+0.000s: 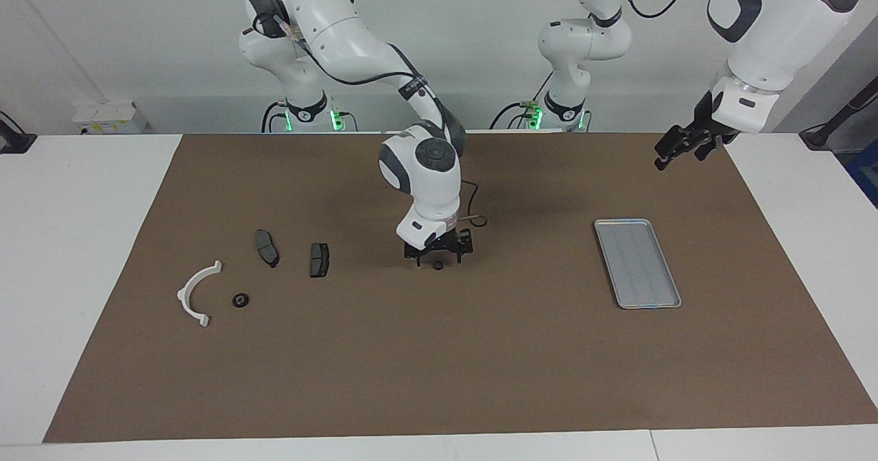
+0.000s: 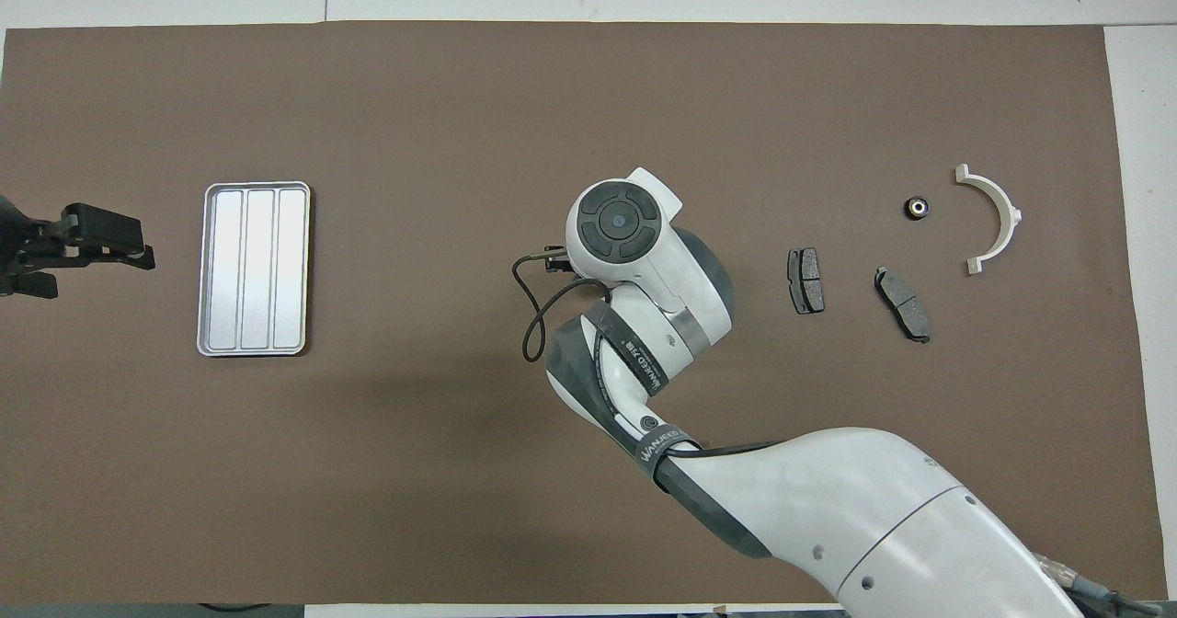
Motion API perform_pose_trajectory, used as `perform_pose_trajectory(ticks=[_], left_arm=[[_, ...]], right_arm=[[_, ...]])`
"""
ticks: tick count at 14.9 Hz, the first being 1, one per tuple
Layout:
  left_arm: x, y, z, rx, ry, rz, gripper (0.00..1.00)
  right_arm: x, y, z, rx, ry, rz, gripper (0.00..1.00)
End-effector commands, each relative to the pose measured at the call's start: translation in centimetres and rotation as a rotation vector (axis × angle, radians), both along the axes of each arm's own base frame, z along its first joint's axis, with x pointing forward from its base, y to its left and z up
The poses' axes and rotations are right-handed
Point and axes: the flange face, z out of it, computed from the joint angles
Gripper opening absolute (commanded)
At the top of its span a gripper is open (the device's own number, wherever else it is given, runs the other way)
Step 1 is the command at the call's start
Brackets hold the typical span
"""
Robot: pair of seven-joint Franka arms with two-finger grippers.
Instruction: Place bearing gear from tray to pile
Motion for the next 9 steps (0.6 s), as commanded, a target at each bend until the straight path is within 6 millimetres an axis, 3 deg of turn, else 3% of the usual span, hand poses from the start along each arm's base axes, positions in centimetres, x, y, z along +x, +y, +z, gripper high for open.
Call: perform_pose_trajectory(ticks=[1,6,9], left_arm=[[-0.54,0.12,0.34,0.003,-0.002,-0.004,1.00],[-0.54,0.12,0.34,0.003,-0.002,-0.004,1.00],[-0.54,0.04,0.34,0.003,-0.002,-0.005,1.00]], right_arm=[[-0.14,0.03,-0.82,0.011,-0.010,-0.012,0.86],[-0.20,0.28,-1.45,0.017,-0.013,-0.011,0.83],[-0.34,0.31,-1.55,0.011,-0.004,-0.011,0.54]])
